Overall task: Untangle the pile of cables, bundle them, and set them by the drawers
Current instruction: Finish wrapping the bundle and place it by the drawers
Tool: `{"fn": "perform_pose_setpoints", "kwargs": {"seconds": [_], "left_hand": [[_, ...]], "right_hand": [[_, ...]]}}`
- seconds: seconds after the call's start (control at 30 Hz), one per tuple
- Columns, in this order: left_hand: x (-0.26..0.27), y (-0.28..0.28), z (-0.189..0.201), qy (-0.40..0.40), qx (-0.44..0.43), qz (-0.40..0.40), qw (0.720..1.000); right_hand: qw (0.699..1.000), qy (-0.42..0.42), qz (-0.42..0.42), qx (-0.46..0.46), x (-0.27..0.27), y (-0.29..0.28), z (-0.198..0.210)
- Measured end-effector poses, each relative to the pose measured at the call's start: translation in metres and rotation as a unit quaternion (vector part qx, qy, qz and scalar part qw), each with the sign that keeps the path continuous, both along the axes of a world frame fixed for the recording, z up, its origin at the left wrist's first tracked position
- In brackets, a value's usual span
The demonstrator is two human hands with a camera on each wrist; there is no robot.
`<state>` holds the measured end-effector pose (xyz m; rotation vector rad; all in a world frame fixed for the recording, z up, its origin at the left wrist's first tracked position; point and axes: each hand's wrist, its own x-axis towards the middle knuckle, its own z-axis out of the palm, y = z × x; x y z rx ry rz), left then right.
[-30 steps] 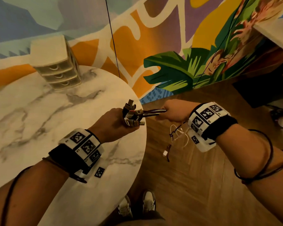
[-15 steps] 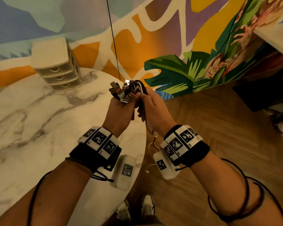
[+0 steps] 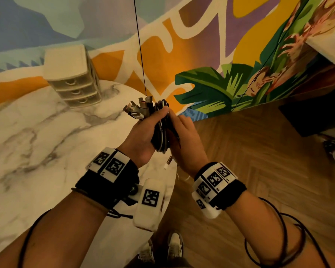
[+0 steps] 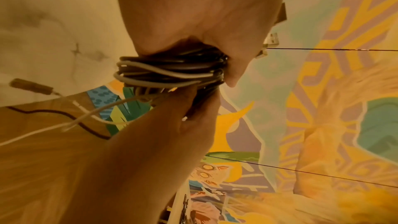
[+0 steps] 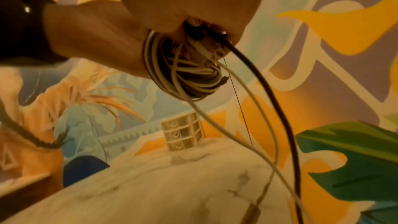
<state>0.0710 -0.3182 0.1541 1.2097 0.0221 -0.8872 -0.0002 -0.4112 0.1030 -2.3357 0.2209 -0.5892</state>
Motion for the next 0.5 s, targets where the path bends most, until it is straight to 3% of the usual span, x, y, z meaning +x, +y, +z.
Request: {"fn": "perform_pose_setpoints", "kwargs": {"seconds": [0.13, 0.3, 0.37, 0.5], "left_hand": [[0.002, 0.003, 0.003, -0.009, 0.000, -0.030, 1.000], [0.005, 0.010, 0.003, -0.023, 0.002, -0.001, 1.000], [0.004, 0.011, 0.001, -0.028, 0.001, 0.012, 1.000], [0.008, 0.018, -0.001, -0.028, -0.030, 0.022, 0.999]], "right_hand": [[0.992, -0.017, -0.008, -0.124, 0.000, -0.009, 0.004], [0.986, -0.018, 0.019, -0.162, -0.001, -0.011, 0.010], [0.993, -0.039, -0.001, -0.110, -0.002, -0.005, 0.008], [0.985, -0.042, -0.053, 0.159, -0.009, 0.005, 0.005]]}}
